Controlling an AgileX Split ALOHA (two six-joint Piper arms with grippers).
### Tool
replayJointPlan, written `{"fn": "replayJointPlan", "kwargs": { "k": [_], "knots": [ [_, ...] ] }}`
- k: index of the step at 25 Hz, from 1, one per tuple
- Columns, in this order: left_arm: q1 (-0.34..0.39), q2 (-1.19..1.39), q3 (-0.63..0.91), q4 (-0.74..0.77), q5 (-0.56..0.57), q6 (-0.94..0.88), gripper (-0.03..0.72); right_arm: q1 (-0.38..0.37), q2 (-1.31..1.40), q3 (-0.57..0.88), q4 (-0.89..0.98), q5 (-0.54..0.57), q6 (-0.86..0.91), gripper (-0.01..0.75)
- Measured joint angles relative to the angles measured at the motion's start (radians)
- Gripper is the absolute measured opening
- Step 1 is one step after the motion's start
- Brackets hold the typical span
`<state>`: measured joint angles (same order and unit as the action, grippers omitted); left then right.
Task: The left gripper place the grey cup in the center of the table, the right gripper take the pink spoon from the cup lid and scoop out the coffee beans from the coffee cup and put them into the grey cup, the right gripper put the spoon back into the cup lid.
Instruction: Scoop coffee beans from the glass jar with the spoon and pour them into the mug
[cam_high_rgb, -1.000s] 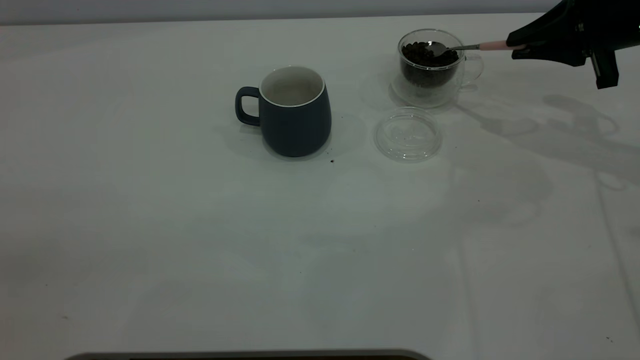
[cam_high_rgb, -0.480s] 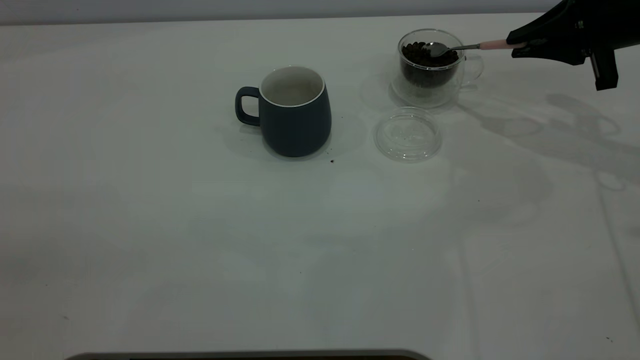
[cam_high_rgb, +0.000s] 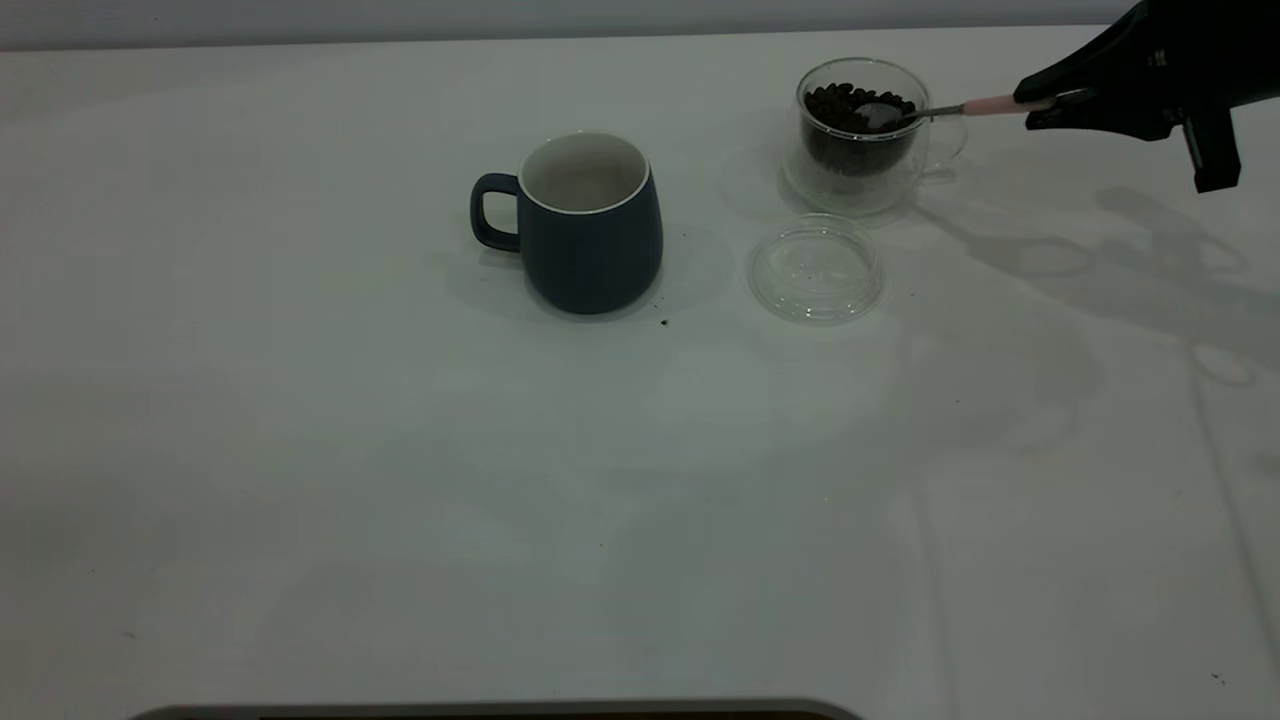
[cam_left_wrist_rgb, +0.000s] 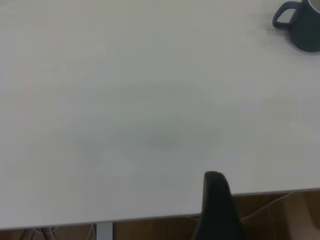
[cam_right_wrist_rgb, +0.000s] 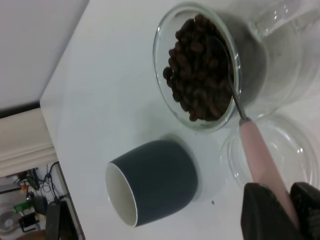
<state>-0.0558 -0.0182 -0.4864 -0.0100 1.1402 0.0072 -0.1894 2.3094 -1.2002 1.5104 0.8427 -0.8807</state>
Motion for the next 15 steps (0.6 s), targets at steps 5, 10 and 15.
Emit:
{"fn": "replayJointPlan", "kwargs": {
  "k": [5, 10, 15],
  "knots": [
    [0.0, 0.0, 0.0, 0.0, 0.0, -0.002, 0.565, 0.002, 0.0, 0.0, -0.005, 0.012, 0.034, 0.11],
    [0.0, 0.0, 0.0, 0.0, 0.0, -0.002, 0.565, 0.002, 0.0, 0.0, 0.001, 0.02, 0.063, 0.11],
    [0.0, 0.0, 0.0, 0.0, 0.0, -0.002, 0.565, -0.001, 0.003, 0.0, 0.035, 0.051, 0.071, 0.11]
  ]
}}
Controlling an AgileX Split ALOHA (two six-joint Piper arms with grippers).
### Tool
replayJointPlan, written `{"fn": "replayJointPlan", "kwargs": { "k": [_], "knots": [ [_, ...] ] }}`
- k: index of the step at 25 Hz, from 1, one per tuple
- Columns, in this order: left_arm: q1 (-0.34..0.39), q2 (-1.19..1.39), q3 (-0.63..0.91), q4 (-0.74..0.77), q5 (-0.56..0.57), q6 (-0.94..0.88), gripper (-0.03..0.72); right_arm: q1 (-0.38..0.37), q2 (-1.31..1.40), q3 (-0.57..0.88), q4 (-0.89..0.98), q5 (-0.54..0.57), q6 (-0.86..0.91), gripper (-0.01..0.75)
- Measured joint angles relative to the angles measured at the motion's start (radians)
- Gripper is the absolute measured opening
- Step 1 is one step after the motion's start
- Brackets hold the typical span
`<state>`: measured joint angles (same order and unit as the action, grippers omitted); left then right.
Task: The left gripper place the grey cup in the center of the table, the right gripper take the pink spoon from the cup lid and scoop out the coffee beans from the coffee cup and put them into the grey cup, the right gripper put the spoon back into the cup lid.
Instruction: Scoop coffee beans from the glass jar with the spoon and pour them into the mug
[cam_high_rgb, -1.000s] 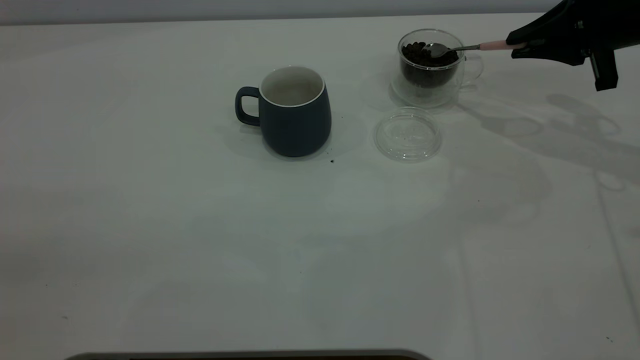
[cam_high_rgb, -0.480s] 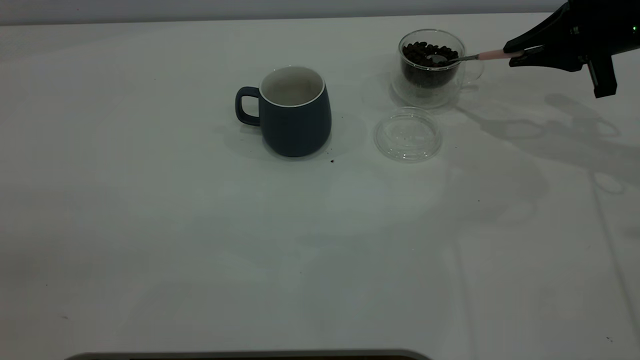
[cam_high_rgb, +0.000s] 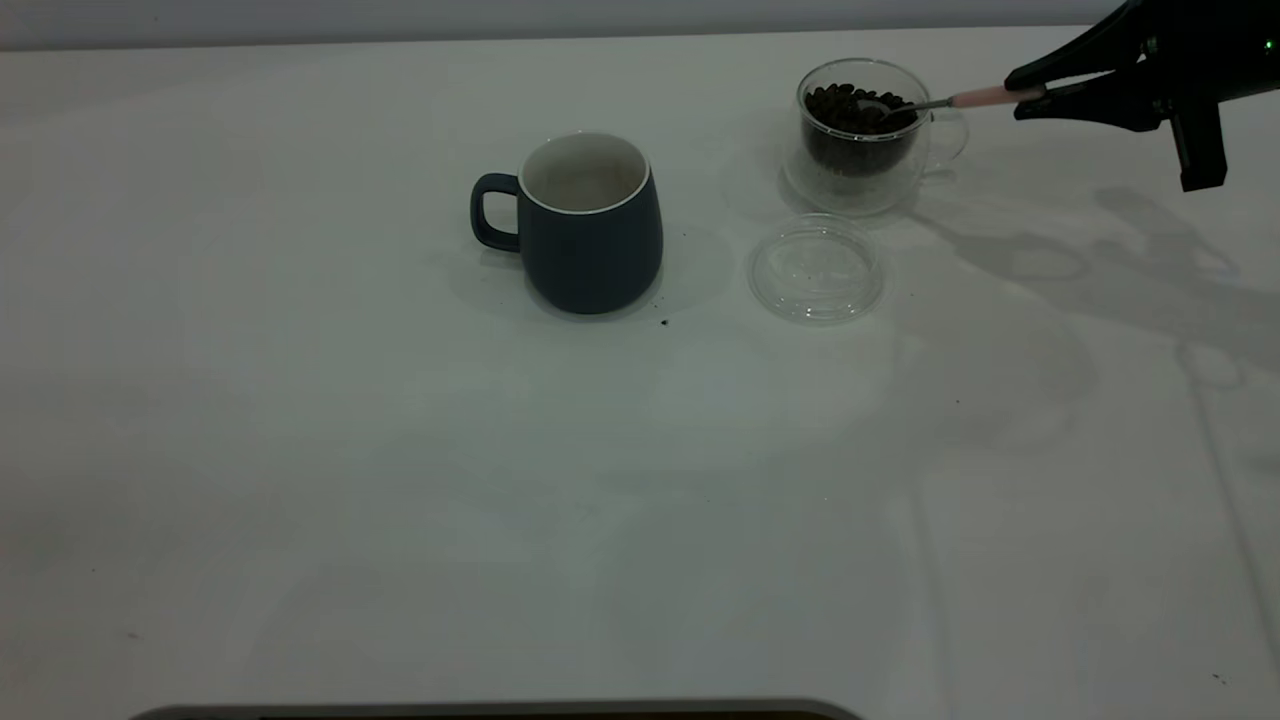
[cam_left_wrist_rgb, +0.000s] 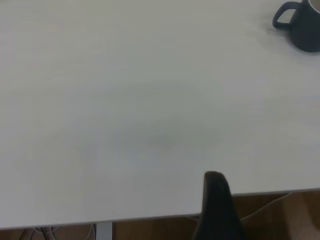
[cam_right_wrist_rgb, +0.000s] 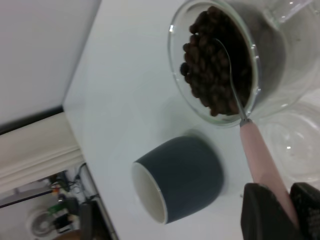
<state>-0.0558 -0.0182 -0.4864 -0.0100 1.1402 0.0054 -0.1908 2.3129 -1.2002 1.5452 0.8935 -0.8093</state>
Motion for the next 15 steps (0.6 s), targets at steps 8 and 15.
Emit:
{"fn": "replayJointPlan", "kwargs": {
  "k": [8, 15],
  "knots": [
    [0.0, 0.0, 0.0, 0.0, 0.0, 0.0, 0.565, -0.022, 0.096, 0.0, 0.104, 0.117, -0.041, 0.11],
    [0.0, 0.0, 0.0, 0.0, 0.0, -0.005, 0.565, -0.052, 0.098, -0.001, 0.108, 0.167, -0.057, 0.11]
  ]
}}
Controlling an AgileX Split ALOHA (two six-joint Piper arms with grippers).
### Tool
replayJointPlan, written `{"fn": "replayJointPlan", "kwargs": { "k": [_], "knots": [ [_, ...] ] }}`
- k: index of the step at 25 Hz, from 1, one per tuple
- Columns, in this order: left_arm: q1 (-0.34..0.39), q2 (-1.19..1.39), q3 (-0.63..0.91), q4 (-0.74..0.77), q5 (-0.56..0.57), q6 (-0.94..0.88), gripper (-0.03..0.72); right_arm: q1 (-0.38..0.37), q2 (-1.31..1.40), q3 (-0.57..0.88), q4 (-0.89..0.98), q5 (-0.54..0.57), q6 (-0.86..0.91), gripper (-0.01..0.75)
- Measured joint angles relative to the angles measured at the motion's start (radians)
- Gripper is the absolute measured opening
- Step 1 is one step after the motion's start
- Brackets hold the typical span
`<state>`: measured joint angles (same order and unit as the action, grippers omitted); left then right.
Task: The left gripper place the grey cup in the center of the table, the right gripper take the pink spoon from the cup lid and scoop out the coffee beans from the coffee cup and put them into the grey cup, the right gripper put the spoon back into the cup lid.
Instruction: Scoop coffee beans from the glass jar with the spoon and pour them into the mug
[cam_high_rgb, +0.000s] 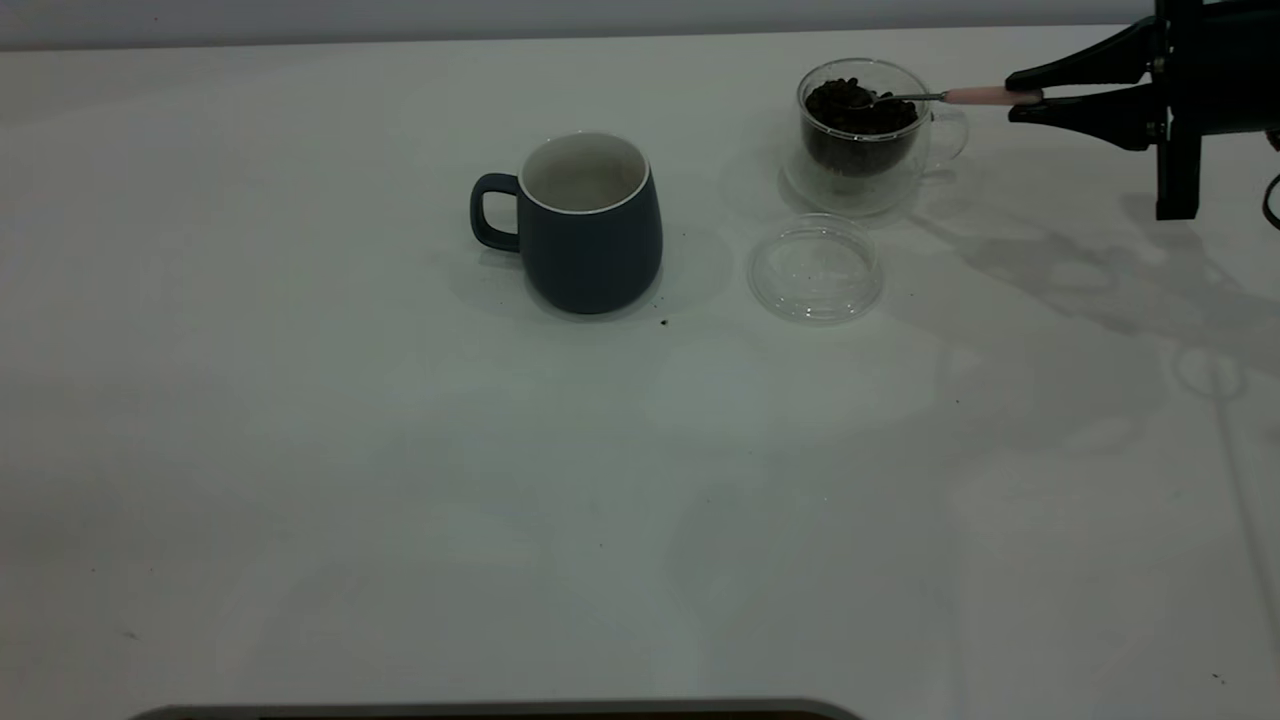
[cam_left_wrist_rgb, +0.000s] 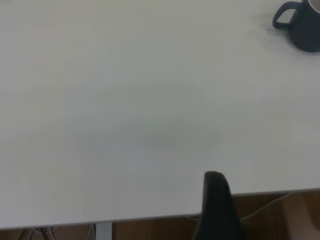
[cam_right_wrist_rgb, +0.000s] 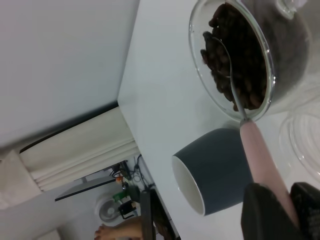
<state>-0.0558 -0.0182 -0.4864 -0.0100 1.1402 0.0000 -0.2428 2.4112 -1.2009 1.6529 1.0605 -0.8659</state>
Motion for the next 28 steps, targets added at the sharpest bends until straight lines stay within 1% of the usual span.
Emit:
{"fn": "replayJointPlan", "kwargs": {
  "k": [9, 19, 24, 28],
  "knots": [
    [0.0, 0.0, 0.0, 0.0, 0.0, 0.008, 0.565, -0.056, 0.0, -0.001, -0.071, 0.072, -0.045, 0.109],
    [0.0, 0.0, 0.0, 0.0, 0.0, 0.008, 0.565, -0.058, 0.0, -0.001, -0.08, 0.077, -0.11, 0.109],
    [0.0, 0.0, 0.0, 0.0, 0.0, 0.008, 0.565, -0.038, -0.002, -0.001, -0.082, 0.077, -0.113, 0.109],
    [0.0, 0.0, 0.0, 0.0, 0.0, 0.008, 0.565, 0.017, -0.005, -0.001, -0.084, 0.077, -0.112, 0.109]
  ]
}}
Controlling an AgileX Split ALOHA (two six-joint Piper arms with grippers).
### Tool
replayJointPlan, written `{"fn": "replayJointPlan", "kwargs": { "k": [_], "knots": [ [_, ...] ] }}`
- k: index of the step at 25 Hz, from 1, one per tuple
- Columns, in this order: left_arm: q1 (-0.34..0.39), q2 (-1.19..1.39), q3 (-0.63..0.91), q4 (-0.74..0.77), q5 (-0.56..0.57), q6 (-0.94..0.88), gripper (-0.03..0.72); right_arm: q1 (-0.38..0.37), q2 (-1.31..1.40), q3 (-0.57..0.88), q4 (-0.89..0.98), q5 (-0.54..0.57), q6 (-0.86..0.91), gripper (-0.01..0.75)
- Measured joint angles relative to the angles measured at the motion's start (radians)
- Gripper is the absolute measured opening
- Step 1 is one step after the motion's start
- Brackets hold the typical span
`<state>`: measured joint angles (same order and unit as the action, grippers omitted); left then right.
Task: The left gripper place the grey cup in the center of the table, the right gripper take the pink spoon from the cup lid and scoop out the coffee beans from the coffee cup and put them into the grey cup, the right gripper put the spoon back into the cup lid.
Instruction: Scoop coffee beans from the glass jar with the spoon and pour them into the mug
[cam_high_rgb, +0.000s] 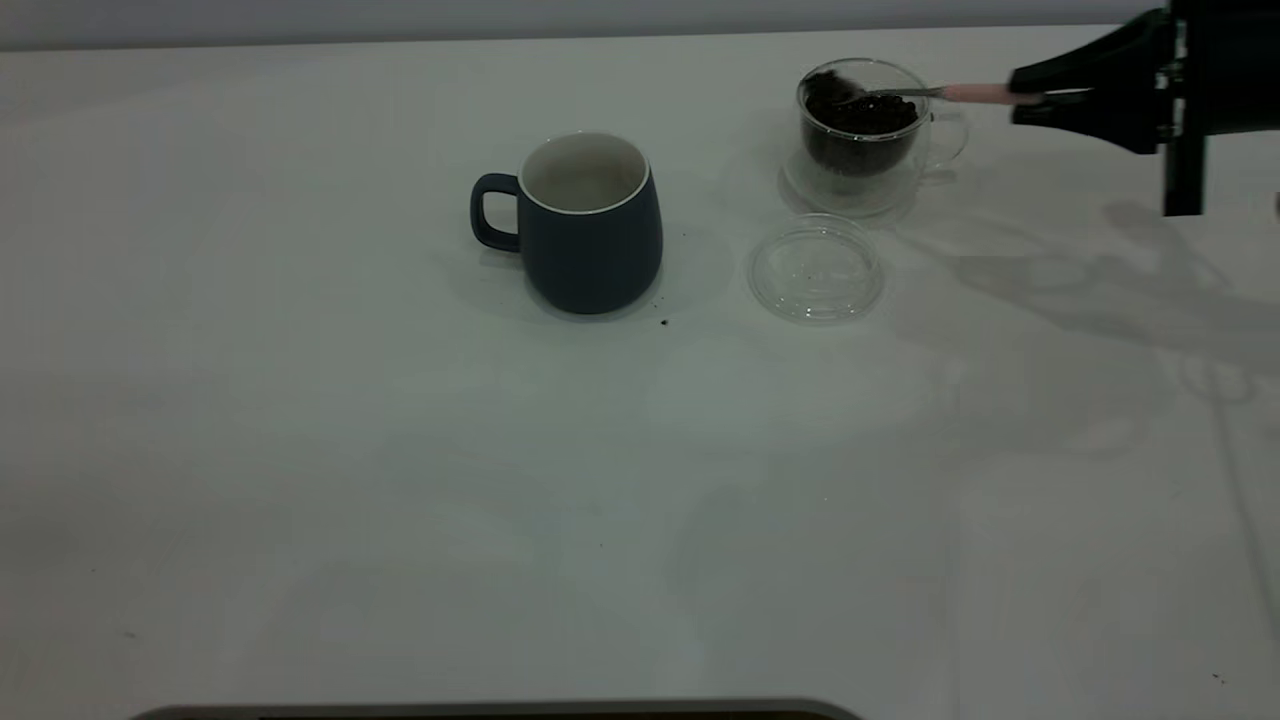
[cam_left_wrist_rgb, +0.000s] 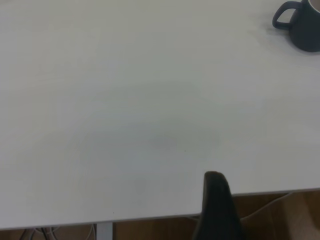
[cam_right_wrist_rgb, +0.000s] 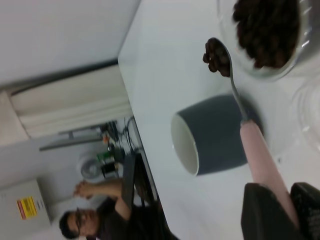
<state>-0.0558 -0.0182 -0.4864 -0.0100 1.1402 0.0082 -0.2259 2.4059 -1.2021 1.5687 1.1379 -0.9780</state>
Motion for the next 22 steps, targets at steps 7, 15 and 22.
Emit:
{"fn": "replayJointPlan", "kwargs": {
  "k": [7, 15, 22],
  "knots": [
    [0.0, 0.0, 0.0, 0.0, 0.0, -0.001, 0.565, 0.118, 0.0, 0.0, 0.025, 0.0, 0.001, 0.109],
    [0.0, 0.0, 0.0, 0.0, 0.0, -0.003, 0.565, 0.222, 0.0, 0.0, 0.068, 0.0, 0.001, 0.109],
    [0.0, 0.0, 0.0, 0.0, 0.0, -0.003, 0.565, 0.277, 0.0, 0.0, 0.1, 0.0, -0.037, 0.109]
  ]
}}
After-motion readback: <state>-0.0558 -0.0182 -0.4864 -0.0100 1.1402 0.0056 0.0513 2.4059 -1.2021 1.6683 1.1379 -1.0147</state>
